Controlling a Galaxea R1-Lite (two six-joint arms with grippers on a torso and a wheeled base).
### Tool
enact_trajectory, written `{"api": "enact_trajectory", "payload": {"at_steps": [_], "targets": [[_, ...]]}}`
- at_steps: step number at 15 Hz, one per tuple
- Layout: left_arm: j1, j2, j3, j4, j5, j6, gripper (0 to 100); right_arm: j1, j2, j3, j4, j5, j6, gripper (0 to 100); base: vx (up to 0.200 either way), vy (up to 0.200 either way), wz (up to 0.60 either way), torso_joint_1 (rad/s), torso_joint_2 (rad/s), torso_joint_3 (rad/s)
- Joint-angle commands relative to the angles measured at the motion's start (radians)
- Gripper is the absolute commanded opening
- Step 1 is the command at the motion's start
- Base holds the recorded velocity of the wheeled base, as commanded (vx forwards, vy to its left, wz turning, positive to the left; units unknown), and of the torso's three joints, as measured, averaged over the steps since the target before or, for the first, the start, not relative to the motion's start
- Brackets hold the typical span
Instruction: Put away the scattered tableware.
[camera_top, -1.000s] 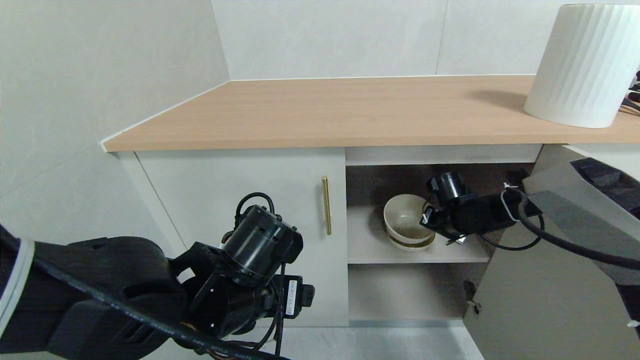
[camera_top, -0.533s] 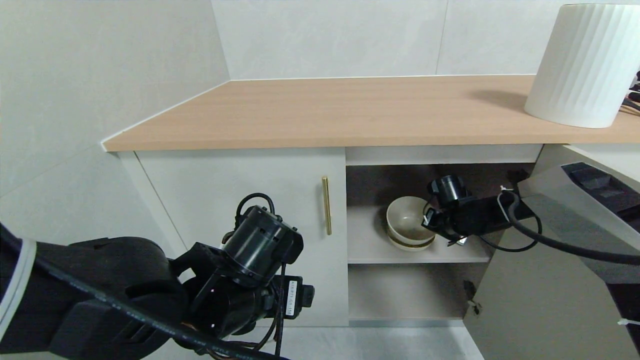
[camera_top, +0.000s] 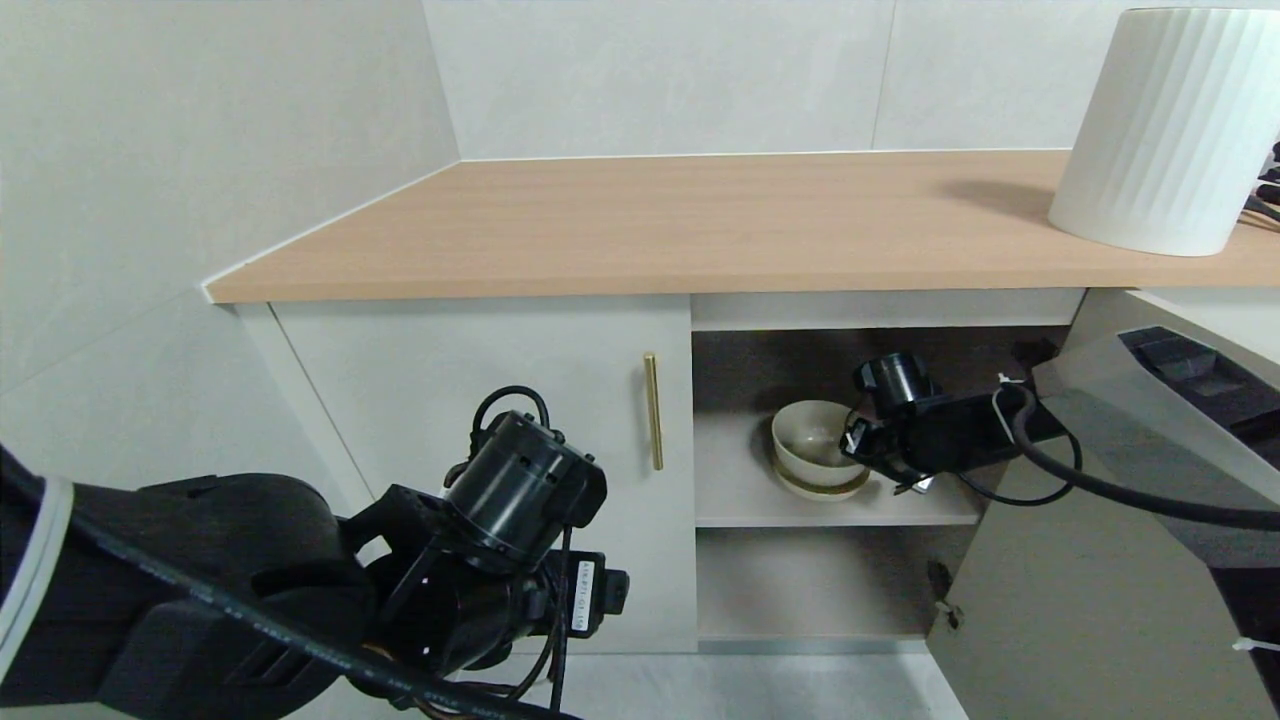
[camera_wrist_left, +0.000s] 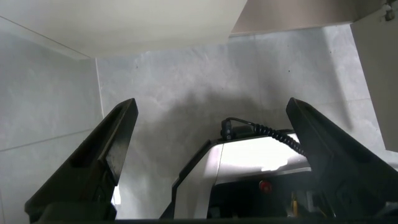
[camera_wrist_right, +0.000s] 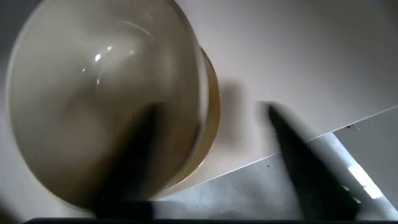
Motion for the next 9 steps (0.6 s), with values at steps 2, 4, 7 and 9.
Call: {"api": "enact_trajectory", "payload": {"at_steps": [2,4,7,9], "targets": [[0.001,-0.004,-0.001,0.0,0.0,0.0,100,0.001,-0.007,0.005,0.003,0.002,0.0,100,0.0,0.0,0.0,0.0,0.0,0.0],[0.009,-0.015,-0.001,0.0,0.0,0.0,100,0.006,-0.046,0.039,0.008,0.004,0.0,100,0.0,0.0,0.0,0.0,0.0,0.0],[0.04,-0.112,0.009,0.0,-0.003,0.007,100,0.044,-0.205,0.217,0.008,0.024,-0.011,100,0.0,0.0,0.0,0.0,0.0,0.0],[0.054,-0.176,0.024,0.0,-0.003,0.02,100,0.058,-0.319,0.32,0.008,0.053,-0.057,100,0.0,0.0,0.0,0.0,0.0,0.0]]}}
